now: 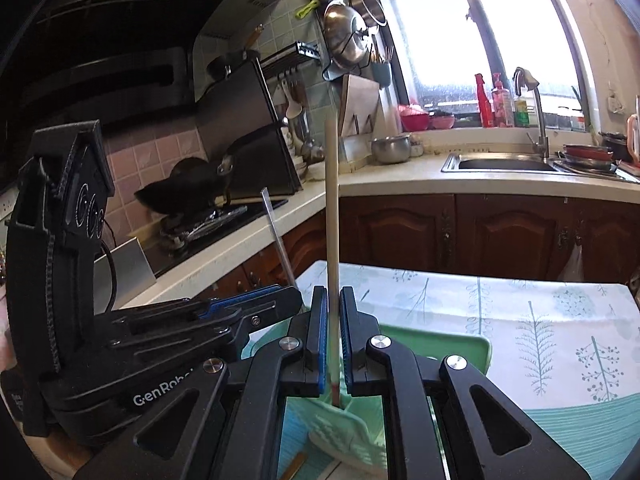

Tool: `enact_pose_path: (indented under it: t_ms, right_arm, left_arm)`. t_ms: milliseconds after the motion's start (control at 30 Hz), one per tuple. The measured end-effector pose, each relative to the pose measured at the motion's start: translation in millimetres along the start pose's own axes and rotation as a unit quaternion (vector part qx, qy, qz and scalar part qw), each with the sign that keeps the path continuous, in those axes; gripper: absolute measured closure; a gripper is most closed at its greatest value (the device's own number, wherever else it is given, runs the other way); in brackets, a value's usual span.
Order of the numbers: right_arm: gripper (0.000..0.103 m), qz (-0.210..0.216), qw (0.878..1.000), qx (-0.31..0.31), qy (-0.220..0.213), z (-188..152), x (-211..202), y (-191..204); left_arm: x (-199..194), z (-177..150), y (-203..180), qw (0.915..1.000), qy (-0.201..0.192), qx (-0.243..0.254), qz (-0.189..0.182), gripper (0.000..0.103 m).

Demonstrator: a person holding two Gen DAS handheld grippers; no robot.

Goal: Organize utensils
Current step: 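Lift both chopsticks and carry them above the green holder, then drop the metal chopstick into the holder with the left tool while the right tool drops the cream one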

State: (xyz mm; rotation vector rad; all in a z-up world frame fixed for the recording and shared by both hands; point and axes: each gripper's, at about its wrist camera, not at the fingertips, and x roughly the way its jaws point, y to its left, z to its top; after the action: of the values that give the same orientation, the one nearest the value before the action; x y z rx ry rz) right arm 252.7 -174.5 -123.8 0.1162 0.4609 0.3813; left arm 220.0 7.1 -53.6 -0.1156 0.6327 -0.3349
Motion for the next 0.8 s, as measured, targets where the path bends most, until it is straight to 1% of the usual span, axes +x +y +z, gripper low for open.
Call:
enact_pose_path:
  t_ms: [67, 100, 133, 167, 200, 267, 333, 467, 567, 667, 700, 800]
  right_arm:
    - [0.088, 0.004, 1.0, 0.007, 0.009, 3.3, -10.7, 1.6]
    - [0.082, 0.004, 1.0, 0.011, 0.012, 3.4, -16.7, 3.4]
    - [0.075, 0.006, 1.0, 0.018, 0.016, 3.3, -22.6, 3.1]
    - [0.072, 0.008, 0.999, 0.026, 0.02, 3.2, -29.4, 2.8]
    - [0.068, 0.009, 0.999, 0.032, 0.023, 3.6, -40.6, 2.0]
    - [0.067, 0.009, 0.999, 0.038, 0.033, 7.5, -59.1, 1.9]
    - [0.067, 0.013, 0.997, 0.049, 0.054, 7.7, -70.4, 1.3]
    - [0.067, 0.02, 0.994, 0.064, 0.083, 7.4, -97.2, 2.5]
    - [0.067, 0.013, 0.994, 0.066, 0.091, -0.9, -114.7, 6.6]
    - [0.067, -0.012, 0.994, 0.067, 0.087, -5.7, -126.0, 7.4]
    - [0.067, -0.015, 0.994, 0.068, 0.086, -7.2, -126.0, 7.9]
    - [0.068, -0.038, 0.993, 0.077, 0.079, -4.8, -123.8, 3.8]
  left_arm:
    - [-5.9, -1.3, 1.8, 0.9999, 0.009, -0.004, 0.004, 0.077]
    - [-10.5, -1.9, 2.2, 0.9999, 0.012, -0.005, 0.004, 0.074]
    - [-14.3, -2.0, 2.3, 0.9999, 0.015, -0.005, 0.005, 0.068]
    - [-19.7, -2.9, 2.1, 0.9998, 0.019, -0.005, 0.005, 0.062]
    - [-25.6, -4.0, 1.9, 0.9998, 0.02, -0.003, 0.003, 0.06]
    - [-37.5, -7.2, -0.4, 0.9996, 0.027, 0.003, 0.005, 0.057]
    - [-47.3, -11.4, -3.3, 0.9992, 0.038, 0.009, 0.005, 0.056]
    - [-63.7, -20.3, -6.8, 0.9986, 0.052, 0.005, -0.003, 0.056]
    - [-77.2, -31.8, -11.0, 0.9982, 0.059, 0.002, -0.007, 0.055]
    - [-87.5, -44.7, -13.3, 0.9974, 0.069, -0.012, -0.016, 0.054]
    - [-90.3, -49.6, -14.2, 0.9971, 0.072, -0.016, -0.019, 0.054]
    - [-97.4, -63.7, -18.3, 0.9971, 0.074, -0.013, -0.011, 0.054]
